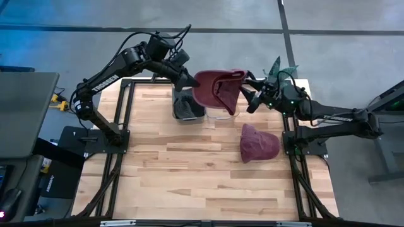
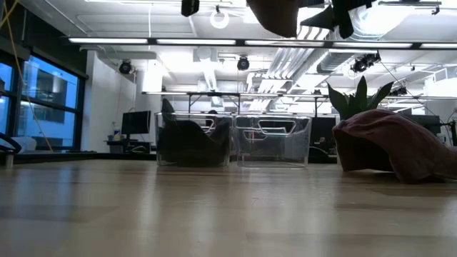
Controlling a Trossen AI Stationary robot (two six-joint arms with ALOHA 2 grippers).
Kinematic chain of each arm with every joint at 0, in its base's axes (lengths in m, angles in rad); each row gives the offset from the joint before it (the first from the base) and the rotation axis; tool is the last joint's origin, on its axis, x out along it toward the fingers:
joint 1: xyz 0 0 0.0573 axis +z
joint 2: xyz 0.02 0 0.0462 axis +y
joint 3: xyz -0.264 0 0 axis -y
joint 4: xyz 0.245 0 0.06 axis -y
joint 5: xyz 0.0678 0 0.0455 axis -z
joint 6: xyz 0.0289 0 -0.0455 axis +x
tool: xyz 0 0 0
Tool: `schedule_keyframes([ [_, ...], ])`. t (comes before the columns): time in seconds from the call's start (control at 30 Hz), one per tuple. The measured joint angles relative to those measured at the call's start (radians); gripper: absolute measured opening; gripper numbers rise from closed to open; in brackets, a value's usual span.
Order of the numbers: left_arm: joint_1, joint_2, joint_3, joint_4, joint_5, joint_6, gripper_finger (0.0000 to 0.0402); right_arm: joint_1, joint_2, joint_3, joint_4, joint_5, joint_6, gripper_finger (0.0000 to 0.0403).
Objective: Pick & Place hat
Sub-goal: Put the left red cap into the right transparent bin
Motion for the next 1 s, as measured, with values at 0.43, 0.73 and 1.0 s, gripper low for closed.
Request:
schedule_keyframes([
  [0.43,0.0,0.0,0.0,0.029,0.106,0.003,0.0,-0.088,0.047,0.0,0.065,-0.196,0.071,0.025],
  [0.73,0.0,0.0,0.0,0.034,0.178,0.01,0.0,-0.098,0.105,0.0,0.163,-0.339,0.094,0.025],
  [1.0,0.0,0.0,0.0,0.031,0.18,0.006,0.0,-0.098,0.105,0.0,0.189,-0.352,0.101,0.0218],
])
